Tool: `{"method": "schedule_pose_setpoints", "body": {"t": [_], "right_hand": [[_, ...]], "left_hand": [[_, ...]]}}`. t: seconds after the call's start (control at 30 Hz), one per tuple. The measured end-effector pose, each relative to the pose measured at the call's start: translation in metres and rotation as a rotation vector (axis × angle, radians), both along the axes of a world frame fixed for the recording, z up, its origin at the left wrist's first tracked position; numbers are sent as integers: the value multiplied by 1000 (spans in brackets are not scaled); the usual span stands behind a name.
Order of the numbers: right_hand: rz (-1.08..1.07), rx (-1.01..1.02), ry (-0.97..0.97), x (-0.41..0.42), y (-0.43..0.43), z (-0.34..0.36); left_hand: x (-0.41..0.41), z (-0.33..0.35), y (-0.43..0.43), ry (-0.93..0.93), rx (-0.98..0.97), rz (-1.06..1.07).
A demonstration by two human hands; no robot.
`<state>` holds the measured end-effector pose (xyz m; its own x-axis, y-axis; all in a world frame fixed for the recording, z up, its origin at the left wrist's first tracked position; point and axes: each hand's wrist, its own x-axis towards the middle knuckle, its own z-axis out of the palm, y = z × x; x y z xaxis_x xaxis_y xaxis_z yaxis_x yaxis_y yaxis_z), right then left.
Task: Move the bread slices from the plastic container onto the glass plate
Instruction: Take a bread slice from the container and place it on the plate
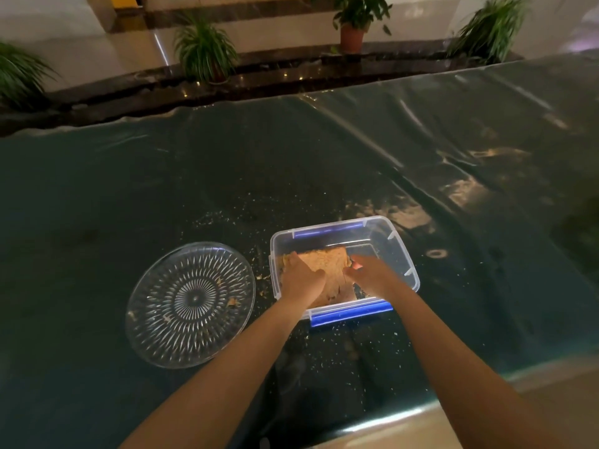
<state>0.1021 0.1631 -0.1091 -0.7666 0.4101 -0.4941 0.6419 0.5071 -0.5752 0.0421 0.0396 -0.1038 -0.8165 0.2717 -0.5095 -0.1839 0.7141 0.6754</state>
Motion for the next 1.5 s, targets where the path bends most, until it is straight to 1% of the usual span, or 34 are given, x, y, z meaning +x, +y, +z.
{"method": "schedule_pose_setpoints", "body": {"t": [0.07, 0.2, 0.3, 0.43, 0.53, 0.57, 0.63, 0.67, 0.87, 0.97, 1.1, 1.17, 1.27, 1.37, 1.43, 1.5], "right_hand": [[-11, 18, -4, -6, 0, -5], [-104, -1, -4, -18, -3, -16], [-152, 7, -4, -24, -1, -24], [-178, 12, 34, -26, -2, -34], [-236, 37, 50, -31, -7, -36], [-254, 7, 72, -32, -7, -36], [-292, -104, 128, -32, -7, -35], [-297, -120, 159, -31, -7, -34], [-275, -114, 284, -23, -7, -17], [-297, -128, 363, -19, -4, 3], [-326, -138, 427, -19, -5, 42], [-319, -180, 456, -21, -7, 60], [-303, -298, 482, -26, -13, 81], [-290, -327, 496, -36, -27, 89], [-287, -326, 491, -47, -41, 85], [-280, -337, 475, -59, -60, 79]], "left_hand": [[-1, -3, 3, 2, 0, 54], [-4, -12, 7, -30, 3, 172], [-5, -16, 8, -28, -4, 182], [-2, -17, 9, 27, -20, 168], [-1, -18, 9, 21, -16, 202], [-1, -18, 10, 11, 1, 225], [-2, -15, 10, -5, 48, 278], [-3, -14, 11, -14, 81, 301], [-6, -9, 10, -151, 293, 376], [-4, -2, 3, -216, 410, 404], [-7, 12, -3, -314, 607, 385], [-11, 20, -6, -313, 700, 379], [-21, 29, -18, -268, 783, 328], [-32, 34, -40, -241, 878, 377], [-40, 36, -58, -208, 889, 404], [-46, 35, -78, -166, 857, 445]]}}
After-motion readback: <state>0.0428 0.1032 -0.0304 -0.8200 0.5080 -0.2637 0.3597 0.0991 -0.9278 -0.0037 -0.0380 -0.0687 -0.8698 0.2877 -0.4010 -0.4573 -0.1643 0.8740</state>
